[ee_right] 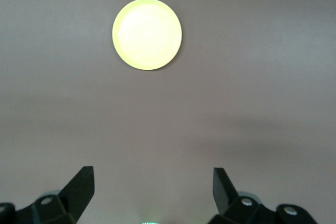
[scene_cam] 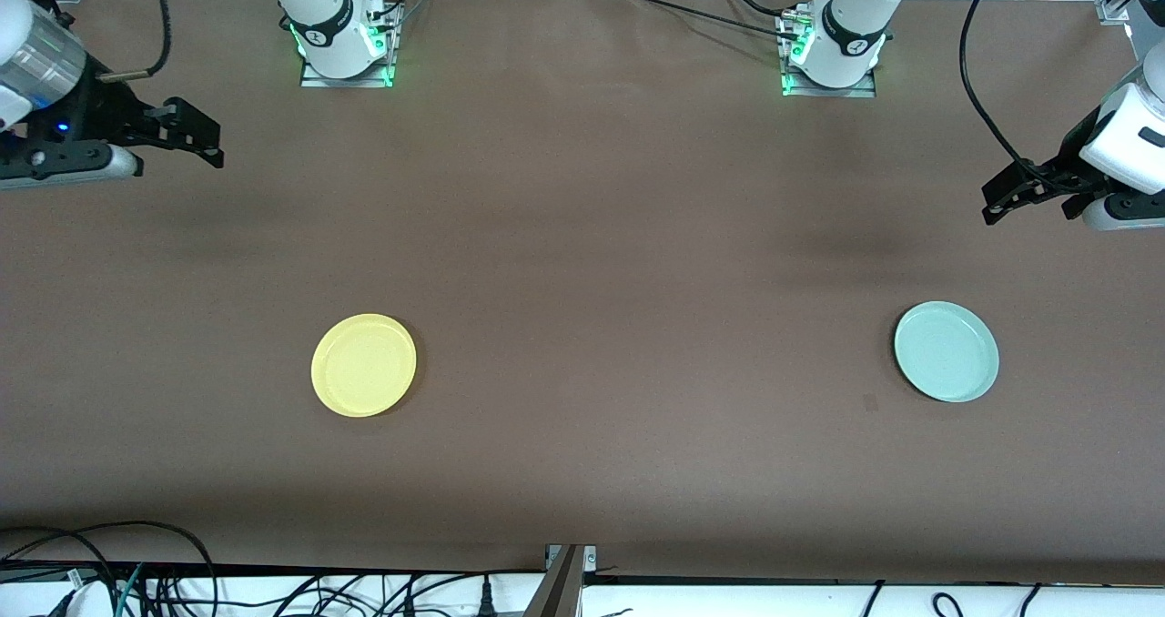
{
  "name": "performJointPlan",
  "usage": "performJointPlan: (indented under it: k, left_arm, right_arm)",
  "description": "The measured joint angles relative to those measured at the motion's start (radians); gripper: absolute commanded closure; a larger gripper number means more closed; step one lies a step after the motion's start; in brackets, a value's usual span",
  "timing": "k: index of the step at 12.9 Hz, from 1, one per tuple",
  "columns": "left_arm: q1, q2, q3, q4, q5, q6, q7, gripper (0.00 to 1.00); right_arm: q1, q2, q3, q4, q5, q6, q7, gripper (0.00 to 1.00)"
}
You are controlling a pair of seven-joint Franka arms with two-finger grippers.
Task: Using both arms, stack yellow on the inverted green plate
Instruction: 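Move the left gripper down toward the rim of the green plate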
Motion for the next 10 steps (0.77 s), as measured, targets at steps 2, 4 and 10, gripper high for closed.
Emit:
performJointPlan:
  k: [2,4,10]
  left_arm:
    - [0.0,0.013,0.003,0.0,0.0,-0.055,0.0,0.0]
    - [0.002,0.031,0.009,0.002,0.0,-0.067,0.026,0.0]
    - [0.124,0.164,0.023,0.09,0.0,-0.065,0.409,0.0]
  right_arm:
    - [0.0,-0.002,-0.013,0.0,0.0,-0.001,0.038,0.0]
    - [0.0,-0.012,-0.011,0.0,0.0,-0.005,0.074,0.0]
    - [0.0,-0.043,-0.028,-0.006,0.002,-0.031,0.114,0.0]
